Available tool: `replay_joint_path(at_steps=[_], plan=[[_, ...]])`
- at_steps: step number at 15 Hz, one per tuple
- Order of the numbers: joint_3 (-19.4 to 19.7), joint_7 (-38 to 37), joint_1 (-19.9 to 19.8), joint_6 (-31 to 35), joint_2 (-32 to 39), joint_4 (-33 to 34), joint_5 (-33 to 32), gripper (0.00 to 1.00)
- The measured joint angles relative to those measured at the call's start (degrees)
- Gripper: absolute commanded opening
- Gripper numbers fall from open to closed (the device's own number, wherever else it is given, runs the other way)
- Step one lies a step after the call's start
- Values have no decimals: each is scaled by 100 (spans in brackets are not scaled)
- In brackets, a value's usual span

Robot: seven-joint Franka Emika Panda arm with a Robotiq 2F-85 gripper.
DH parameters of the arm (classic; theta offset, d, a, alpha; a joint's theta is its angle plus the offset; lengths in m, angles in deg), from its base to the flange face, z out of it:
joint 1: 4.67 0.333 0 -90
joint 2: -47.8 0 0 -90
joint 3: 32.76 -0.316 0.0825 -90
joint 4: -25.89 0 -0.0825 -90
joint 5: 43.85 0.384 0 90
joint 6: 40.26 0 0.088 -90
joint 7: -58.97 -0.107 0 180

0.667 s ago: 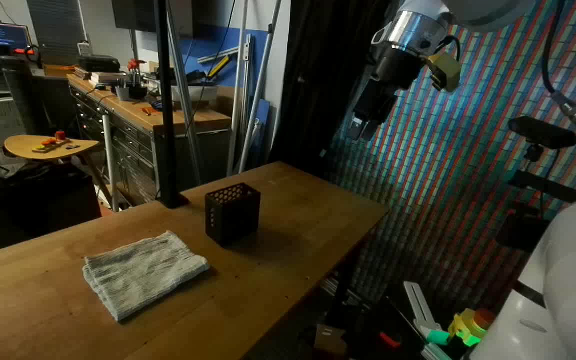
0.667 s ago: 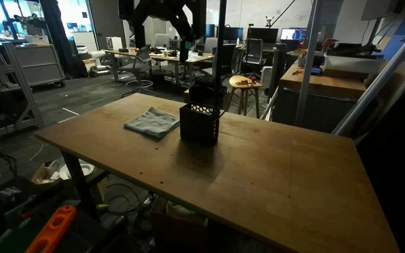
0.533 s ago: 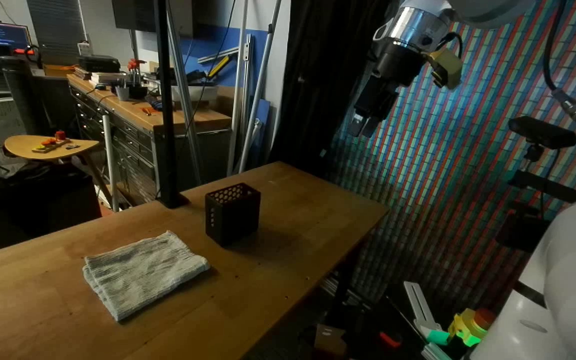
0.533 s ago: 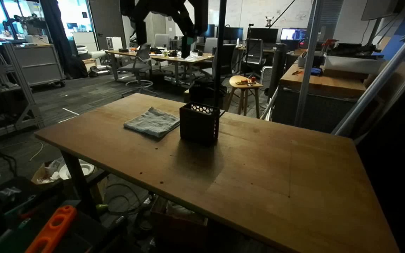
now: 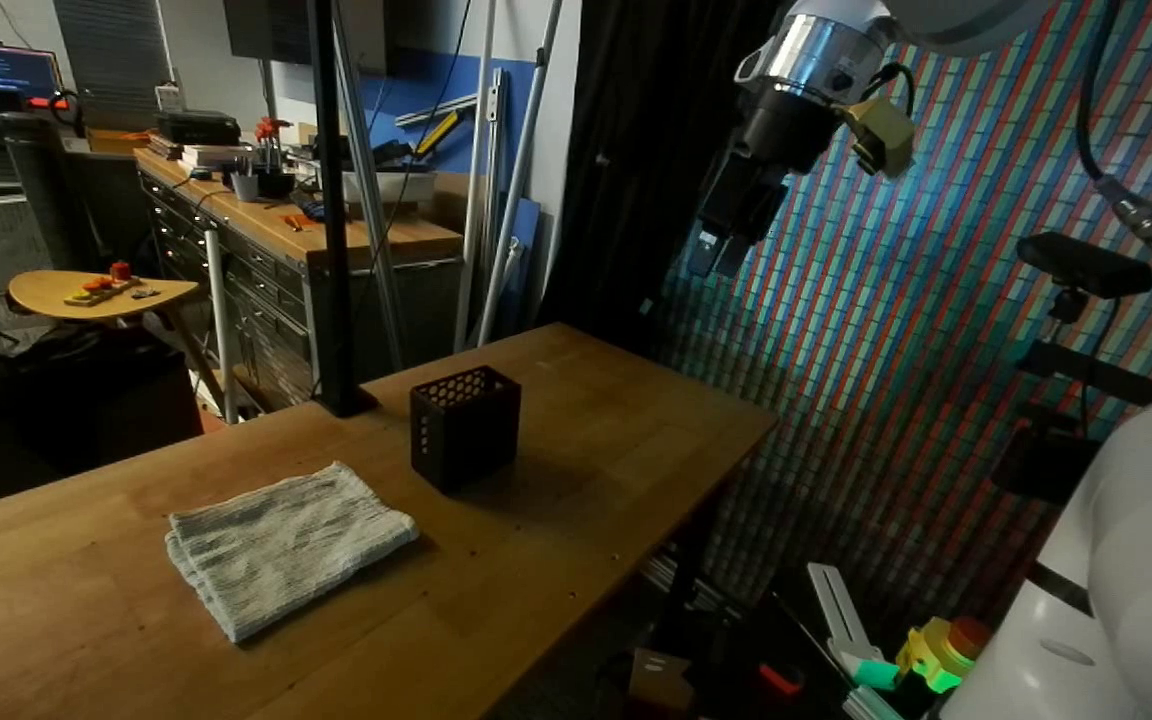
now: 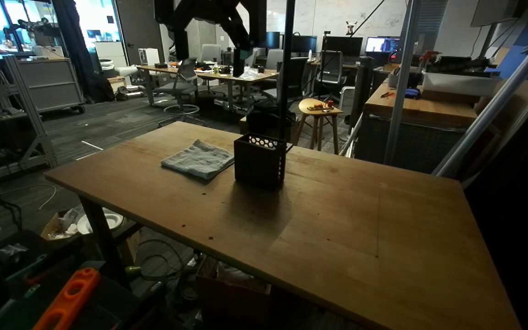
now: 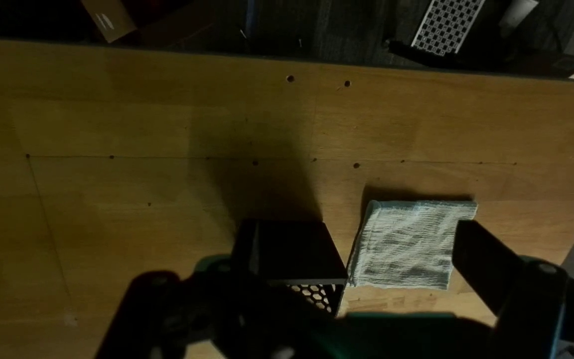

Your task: Put the towel in the box

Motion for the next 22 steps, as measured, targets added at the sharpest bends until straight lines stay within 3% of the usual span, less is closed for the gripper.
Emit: replay_joint_path(at_steps=[10,22], plan=[[-1716,-1639,415,131,1398,795,46,100],[-2614,-2529,681,420,2886,2256,-23,100]])
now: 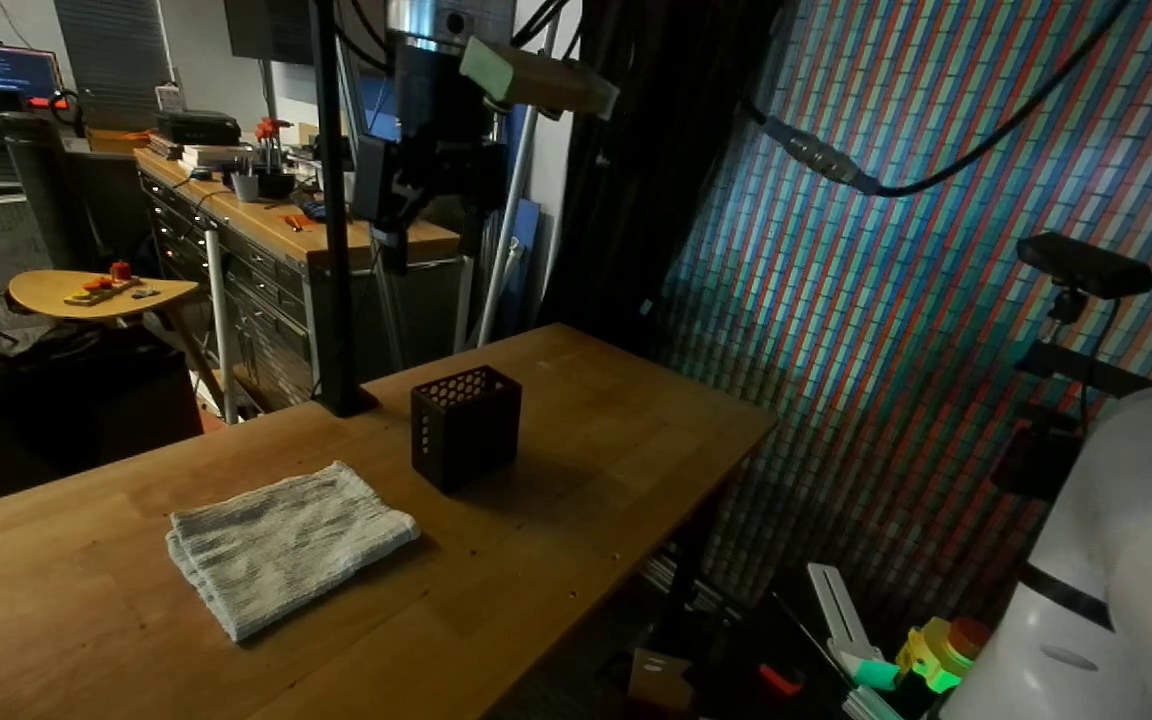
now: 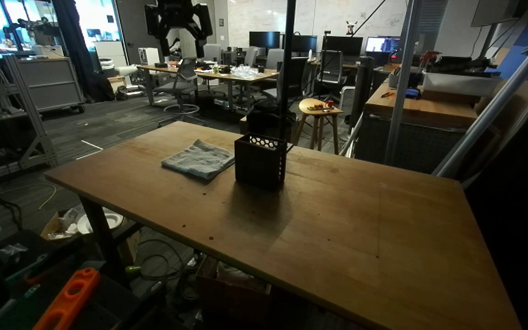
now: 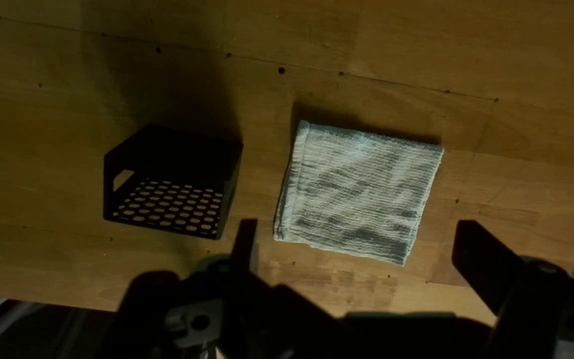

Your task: Put the towel in the box

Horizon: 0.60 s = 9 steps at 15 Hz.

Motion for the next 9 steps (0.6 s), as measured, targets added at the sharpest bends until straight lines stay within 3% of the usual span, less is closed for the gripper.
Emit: replay_joint_path(at_steps=[9], plan=[[-307,-623,390,55,1566,1541,-79,100]])
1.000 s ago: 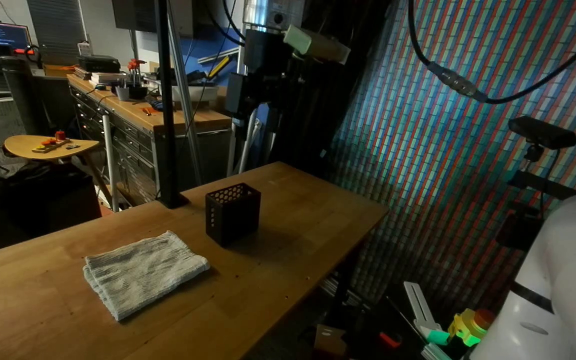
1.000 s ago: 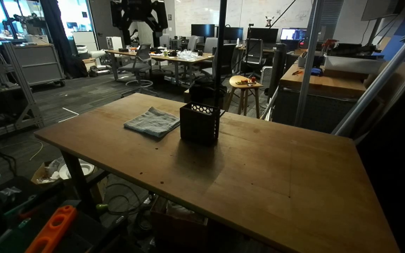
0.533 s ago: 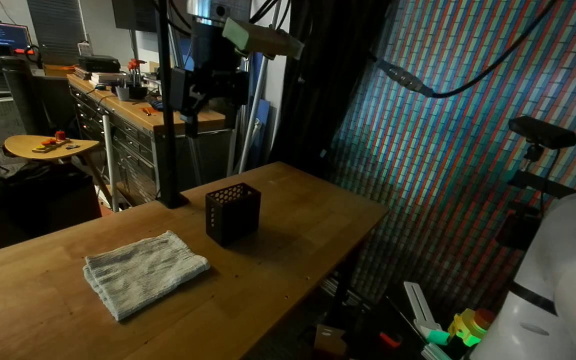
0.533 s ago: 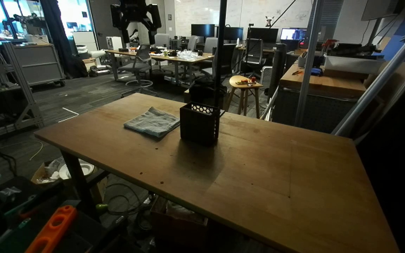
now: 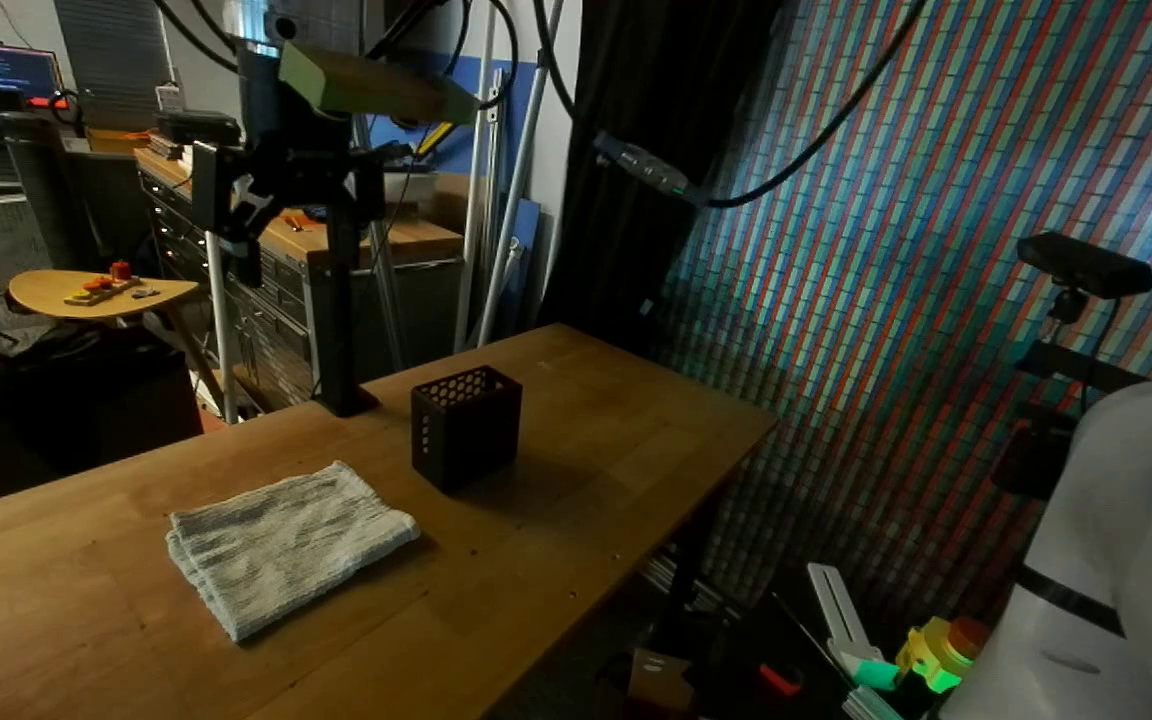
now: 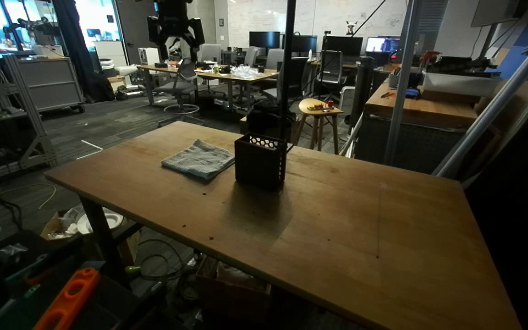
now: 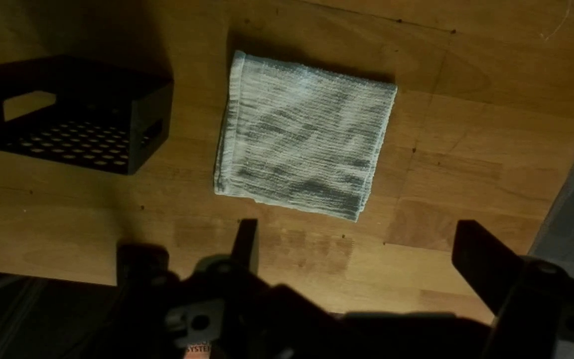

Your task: Put the towel in the box

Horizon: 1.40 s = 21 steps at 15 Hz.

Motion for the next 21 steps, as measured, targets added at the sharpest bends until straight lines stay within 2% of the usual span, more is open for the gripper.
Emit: replay_joint_path(at_steps=[4,11,16,21], plan=[[0,116,64,269,617,402,-235,100],[6,865,68,894,1793,587,-276,100],[38,1404,68,1056,2569,820,-431,100],[121,1444,72,1139,3090,968,-585,100]])
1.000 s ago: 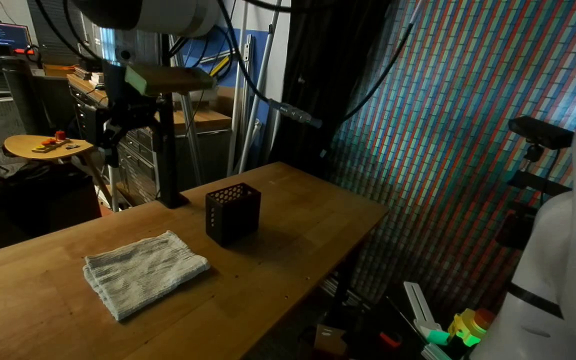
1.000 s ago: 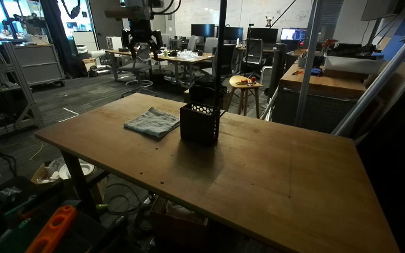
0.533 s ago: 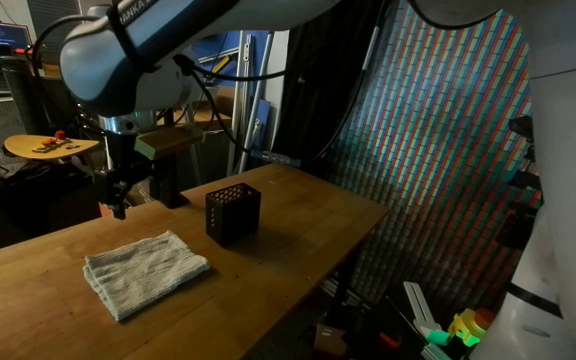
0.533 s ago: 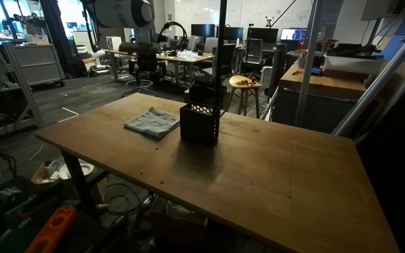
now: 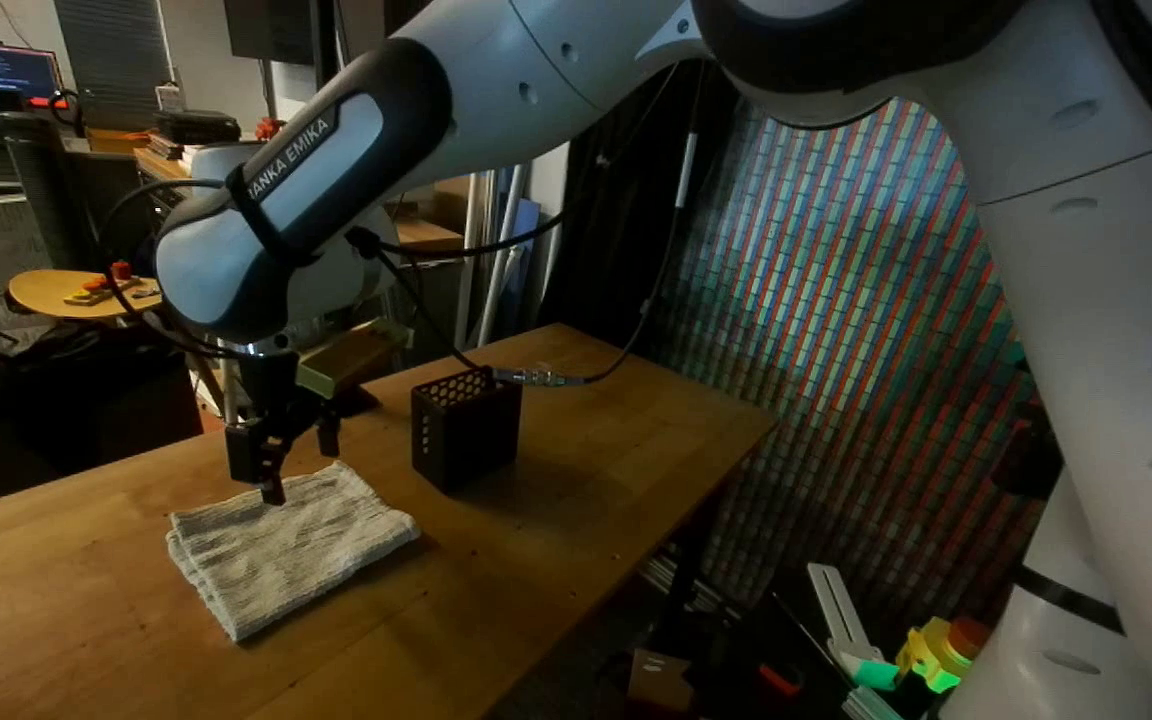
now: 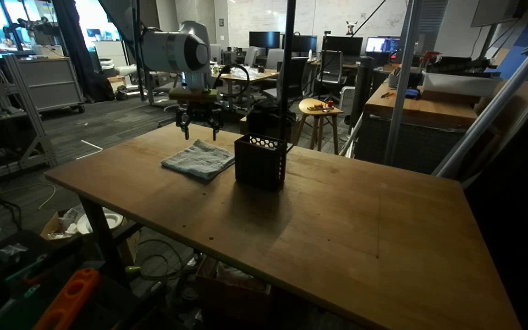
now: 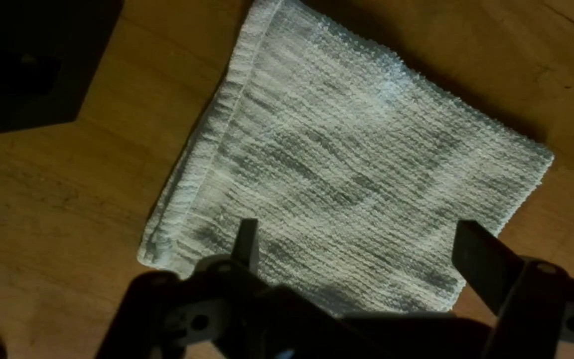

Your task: Put the towel in the box

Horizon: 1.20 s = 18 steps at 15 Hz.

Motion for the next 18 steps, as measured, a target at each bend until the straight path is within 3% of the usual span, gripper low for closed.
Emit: replay_joint_path(at_steps=[13,18], plan=[[462,-178,100,989,873,515,-485,100],[330,-328,206,1062,966,464,-462,100]])
